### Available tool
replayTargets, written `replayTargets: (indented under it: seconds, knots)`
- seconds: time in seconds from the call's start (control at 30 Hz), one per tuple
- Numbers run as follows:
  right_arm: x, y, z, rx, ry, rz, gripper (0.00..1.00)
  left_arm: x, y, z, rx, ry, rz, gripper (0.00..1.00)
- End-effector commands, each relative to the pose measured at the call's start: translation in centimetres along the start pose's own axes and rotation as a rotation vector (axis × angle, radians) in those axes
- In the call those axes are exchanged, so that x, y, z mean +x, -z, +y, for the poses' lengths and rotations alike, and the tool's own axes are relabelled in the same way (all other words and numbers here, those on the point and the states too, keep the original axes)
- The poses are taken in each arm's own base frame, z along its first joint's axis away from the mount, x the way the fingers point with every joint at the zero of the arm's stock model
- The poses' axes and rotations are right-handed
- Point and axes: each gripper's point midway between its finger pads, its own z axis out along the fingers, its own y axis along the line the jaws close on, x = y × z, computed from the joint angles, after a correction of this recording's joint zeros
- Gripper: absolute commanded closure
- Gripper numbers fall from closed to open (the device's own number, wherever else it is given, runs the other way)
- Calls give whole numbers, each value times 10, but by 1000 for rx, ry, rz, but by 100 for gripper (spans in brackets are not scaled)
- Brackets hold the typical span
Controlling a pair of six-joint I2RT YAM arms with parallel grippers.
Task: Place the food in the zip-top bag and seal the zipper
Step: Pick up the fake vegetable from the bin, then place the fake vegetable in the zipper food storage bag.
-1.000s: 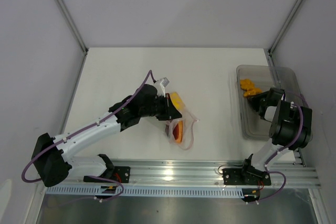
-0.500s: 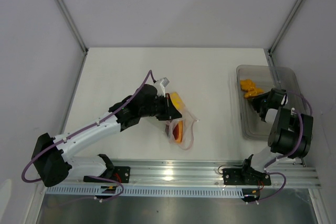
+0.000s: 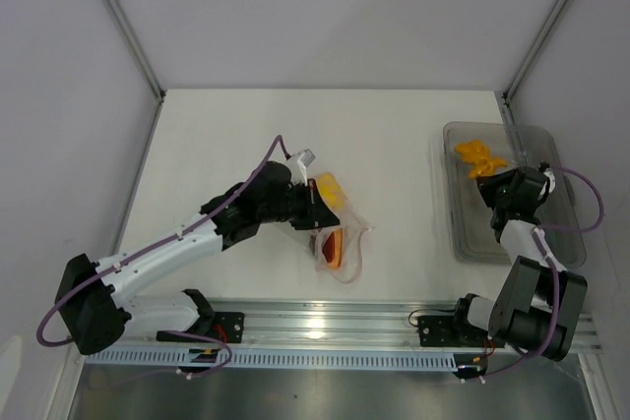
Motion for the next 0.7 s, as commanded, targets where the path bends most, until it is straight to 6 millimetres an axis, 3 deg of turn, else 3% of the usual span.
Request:
replayTargets:
  seconds: [0.0, 0.1, 0.3, 0.37, 0.4, 0.47, 0.67]
  knots:
    - [-4, 19, -3, 23, 50, -15, 100, 0, 17, -13, 64, -7, -26, 99]
    - [-14, 36, 8, -9, 58, -39, 100, 4, 26, -11, 70, -22, -35, 99]
    - [0, 78, 42, -121, 69, 66, 100, 7, 43, -21, 105, -93, -42, 99]
    - [2, 100, 62, -206, 100, 82, 100, 6, 51, -27, 128, -110, -59, 100]
    - [8, 108, 63, -212, 124, 111, 100, 7, 53, -29, 134, -115, -64, 99]
    - [10, 134, 87, -315, 181, 129, 100, 7, 57, -33, 153, -119, -73, 99]
    - [36, 206, 123, -525, 366, 216, 100, 10, 68, -59, 234, -147, -90, 99]
